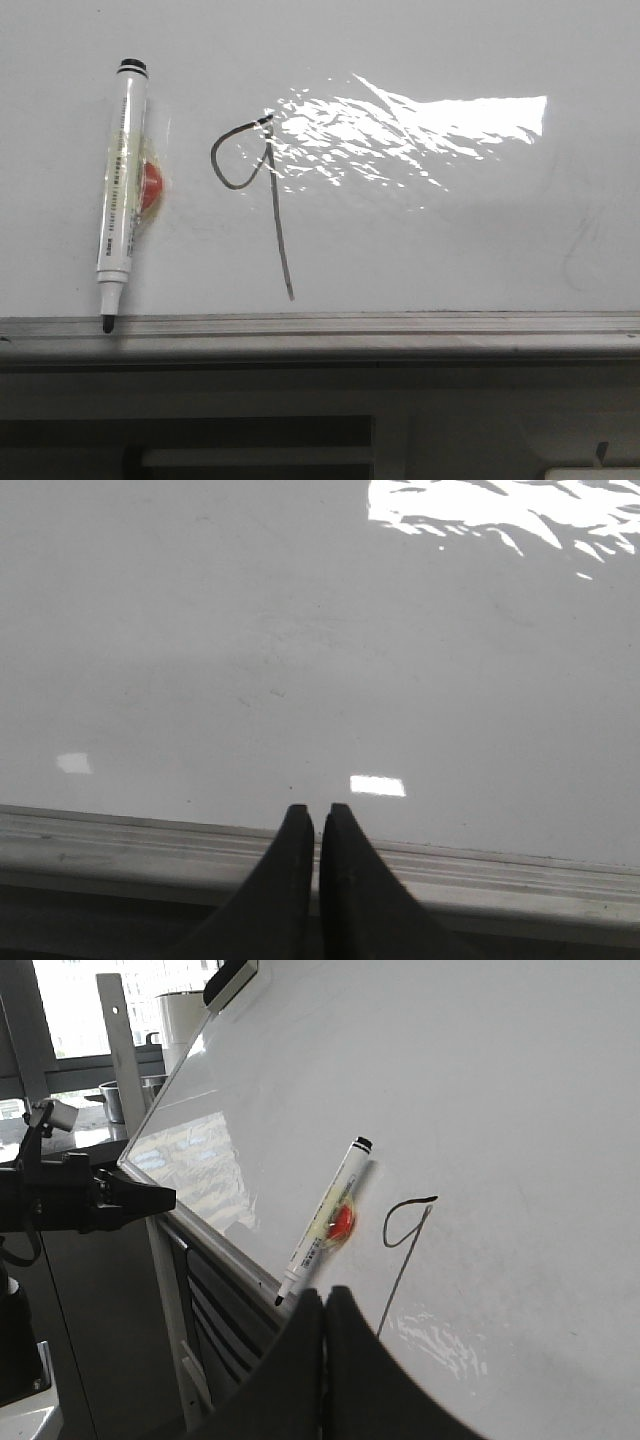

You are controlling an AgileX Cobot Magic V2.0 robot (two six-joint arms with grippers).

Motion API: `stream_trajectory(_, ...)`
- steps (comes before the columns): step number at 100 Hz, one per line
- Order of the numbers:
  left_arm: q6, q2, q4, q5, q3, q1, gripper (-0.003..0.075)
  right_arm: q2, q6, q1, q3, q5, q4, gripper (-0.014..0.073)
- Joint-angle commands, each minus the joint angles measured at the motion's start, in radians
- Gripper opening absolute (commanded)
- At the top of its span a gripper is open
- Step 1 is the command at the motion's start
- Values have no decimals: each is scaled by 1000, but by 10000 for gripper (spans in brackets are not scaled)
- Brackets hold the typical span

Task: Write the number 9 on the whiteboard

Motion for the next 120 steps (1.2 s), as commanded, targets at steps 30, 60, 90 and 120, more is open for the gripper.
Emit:
stream_trajectory(30, -10, -28, 3, -38, 17, 1, -20, 6, 9, -339, 116, -441, -25, -61)
stream_trajectory(60, -10, -28, 3, -38, 17, 1, -20, -27, 129, -686, 124, -246, -179, -61)
stream_trajectory(90, -10, -28, 3, -38, 17, 1, -20, -243, 133, -861, 124, 265, -175, -61)
stream_trajectory(120, -10, -28, 3, -38, 17, 1, -20, -277, 95, -906, 124, 501, -154, -61)
